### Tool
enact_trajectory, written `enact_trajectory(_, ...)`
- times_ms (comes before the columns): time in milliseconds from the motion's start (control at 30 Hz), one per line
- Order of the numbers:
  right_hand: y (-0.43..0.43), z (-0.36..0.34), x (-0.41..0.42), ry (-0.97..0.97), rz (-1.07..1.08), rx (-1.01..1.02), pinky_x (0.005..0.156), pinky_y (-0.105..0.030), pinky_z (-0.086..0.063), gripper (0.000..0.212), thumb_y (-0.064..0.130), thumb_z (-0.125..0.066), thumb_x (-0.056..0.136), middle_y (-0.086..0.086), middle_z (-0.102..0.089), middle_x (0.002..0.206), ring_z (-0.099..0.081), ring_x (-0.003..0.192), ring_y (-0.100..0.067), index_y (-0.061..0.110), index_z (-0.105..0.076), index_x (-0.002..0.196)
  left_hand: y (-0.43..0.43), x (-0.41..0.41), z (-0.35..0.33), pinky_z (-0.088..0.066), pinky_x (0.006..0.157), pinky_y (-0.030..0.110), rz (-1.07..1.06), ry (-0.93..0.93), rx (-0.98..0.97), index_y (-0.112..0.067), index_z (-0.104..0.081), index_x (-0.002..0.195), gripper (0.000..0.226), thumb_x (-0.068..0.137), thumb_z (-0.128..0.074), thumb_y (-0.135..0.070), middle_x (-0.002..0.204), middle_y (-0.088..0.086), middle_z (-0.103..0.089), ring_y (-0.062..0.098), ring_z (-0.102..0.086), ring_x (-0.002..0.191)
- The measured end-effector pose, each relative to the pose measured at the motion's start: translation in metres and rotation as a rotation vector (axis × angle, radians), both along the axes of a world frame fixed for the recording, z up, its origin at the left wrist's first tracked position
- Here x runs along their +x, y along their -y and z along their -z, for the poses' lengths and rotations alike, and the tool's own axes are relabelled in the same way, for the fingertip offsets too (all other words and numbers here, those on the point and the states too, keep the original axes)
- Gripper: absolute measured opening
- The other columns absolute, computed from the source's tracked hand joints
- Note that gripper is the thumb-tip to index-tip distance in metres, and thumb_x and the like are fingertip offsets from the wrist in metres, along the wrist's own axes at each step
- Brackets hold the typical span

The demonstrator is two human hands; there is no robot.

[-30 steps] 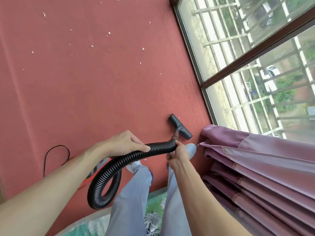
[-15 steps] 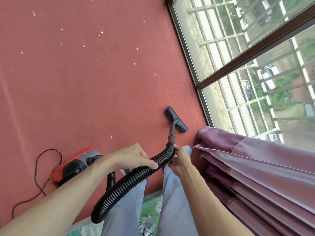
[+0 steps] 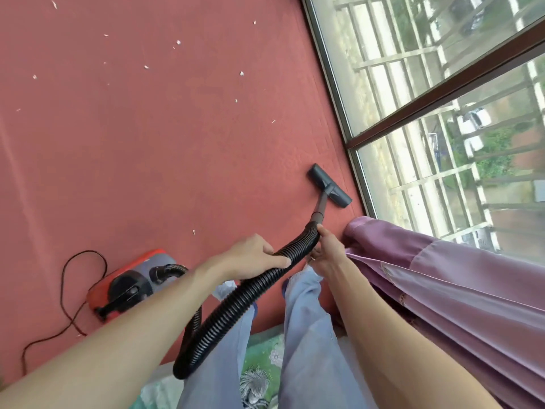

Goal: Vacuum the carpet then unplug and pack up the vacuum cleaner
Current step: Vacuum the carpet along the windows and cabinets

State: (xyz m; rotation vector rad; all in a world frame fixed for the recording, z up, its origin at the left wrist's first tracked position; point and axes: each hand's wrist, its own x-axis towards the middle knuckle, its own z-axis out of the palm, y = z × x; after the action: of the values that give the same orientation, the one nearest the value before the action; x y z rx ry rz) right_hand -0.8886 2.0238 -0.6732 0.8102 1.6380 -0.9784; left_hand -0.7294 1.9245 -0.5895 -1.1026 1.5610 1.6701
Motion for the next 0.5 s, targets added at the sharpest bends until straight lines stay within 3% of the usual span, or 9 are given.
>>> enact_trajectory(67, 0.010, -0.002, -0.011, 0.041, 0.027, -0.032, 0.051, -0.022, -0.035, 0.020, 0.029, -0.060, 0.094, -0.002, -0.038, 0.065, -0.034, 0.053, -0.011, 0.013, -0.052, 0.086, 0.001, -0.009, 0.003, -0.042, 0.051, 0.020, -0.039, -0.027, -0.023, -0.018, -0.062, 0.067, 0.035, 0.088, -0.067, -0.046, 0.060, -0.003, -0.060, 0.010, -0.055, 0.050)
enact_trajectory(167, 0.028, -0.012, -0.017, 0.109, 0.024, -0.063, 0.070, -0.025, -0.040, 0.022, 0.027, -0.060, 0.093, -0.006, -0.044, 0.076, -0.041, 0.064, -0.015, 0.009, -0.052, 0.084, 0.017, -0.002, -0.004, -0.047, 0.049, 0.020, -0.153, -0.068, 0.109, -0.017, -0.066, 0.068, 0.031, 0.085, -0.070, -0.043, 0.059, -0.002, -0.062, 0.012, -0.058, 0.050)
enact_trajectory(300, 0.064, -0.033, 0.005, 0.136, -0.233, -0.026, 0.059, -0.025, -0.032, 0.019, 0.024, -0.058, 0.093, -0.006, -0.039, 0.073, -0.036, 0.061, -0.015, 0.008, -0.050, 0.087, 0.047, 0.037, -0.022, -0.055, 0.055, 0.028, -0.253, -0.093, 0.359, -0.009, -0.075, 0.083, 0.029, 0.083, -0.075, -0.038, 0.075, 0.006, -0.071, 0.022, -0.066, 0.069)
enact_trajectory(367, 0.085, -0.045, 0.023, 0.107, -0.375, -0.001, 0.060, -0.027, -0.036, 0.020, 0.024, -0.061, 0.092, -0.008, -0.044, 0.073, -0.042, 0.061, -0.016, 0.005, -0.054, 0.096, 0.055, 0.056, -0.030, -0.057, 0.060, 0.031, -0.279, -0.094, 0.434, -0.006, -0.075, 0.092, 0.032, 0.083, -0.075, -0.037, 0.082, 0.008, -0.073, 0.026, -0.067, 0.074)
enact_trajectory(500, 0.129, -0.064, 0.060, 0.073, -0.652, 0.007, 0.062, -0.034, -0.045, 0.018, 0.021, -0.061, 0.093, -0.011, -0.056, 0.074, -0.053, 0.061, -0.022, 0.003, -0.058, 0.092, 0.062, 0.081, -0.045, -0.059, 0.060, 0.032, -0.389, -0.133, 0.489, -0.006, -0.074, 0.090, 0.023, 0.086, -0.072, -0.029, 0.079, 0.008, -0.073, 0.022, -0.065, 0.066)
